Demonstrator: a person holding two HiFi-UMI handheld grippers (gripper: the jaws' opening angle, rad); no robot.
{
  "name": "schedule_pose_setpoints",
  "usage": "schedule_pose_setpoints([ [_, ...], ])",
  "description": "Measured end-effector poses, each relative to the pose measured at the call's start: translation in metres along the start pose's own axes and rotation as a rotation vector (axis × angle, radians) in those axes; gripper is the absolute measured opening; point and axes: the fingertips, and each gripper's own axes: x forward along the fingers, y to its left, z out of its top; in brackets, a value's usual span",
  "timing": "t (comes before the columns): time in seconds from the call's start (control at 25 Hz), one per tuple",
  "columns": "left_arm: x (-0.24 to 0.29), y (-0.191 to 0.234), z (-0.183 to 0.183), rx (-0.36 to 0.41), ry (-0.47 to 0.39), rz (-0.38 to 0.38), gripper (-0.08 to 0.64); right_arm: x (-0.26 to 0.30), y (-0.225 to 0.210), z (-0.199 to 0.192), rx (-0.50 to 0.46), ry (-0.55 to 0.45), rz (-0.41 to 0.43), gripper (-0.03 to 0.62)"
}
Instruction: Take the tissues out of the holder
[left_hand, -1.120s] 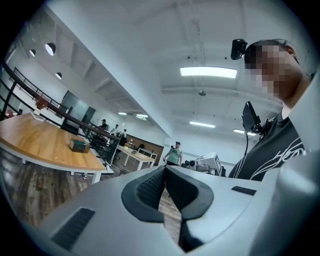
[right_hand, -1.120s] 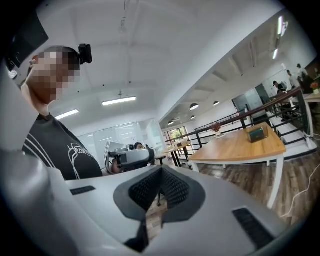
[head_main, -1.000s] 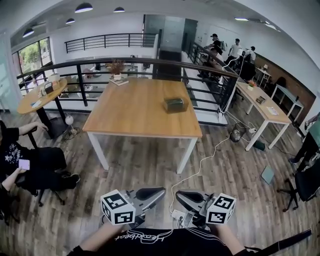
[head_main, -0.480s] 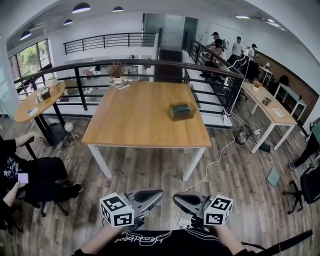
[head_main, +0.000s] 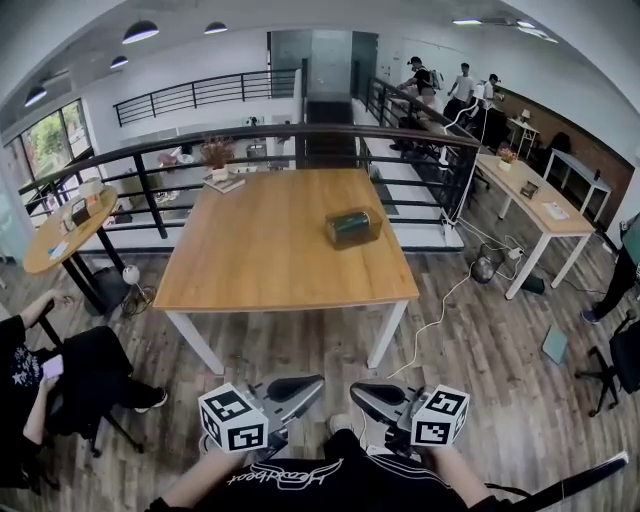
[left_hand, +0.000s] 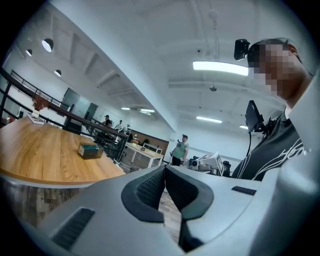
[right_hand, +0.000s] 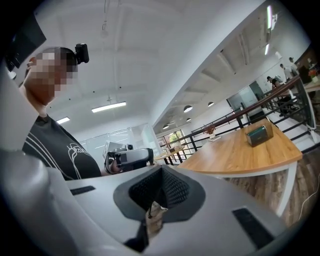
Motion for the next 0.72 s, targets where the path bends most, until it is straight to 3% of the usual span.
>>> schedule_pose_setpoints([
  [0.24,0.041,0.062,0.017,-0.015,0.003,0.024,0.014,0.022,-0.067,0.025,0.006,0.002,0.020,0.017],
  [0.72,0.191,0.221,0.066,-0.042,0.030,0.060,0.012,0.047,-0.284,0.109,0.042,0.023,0.012,0.017],
])
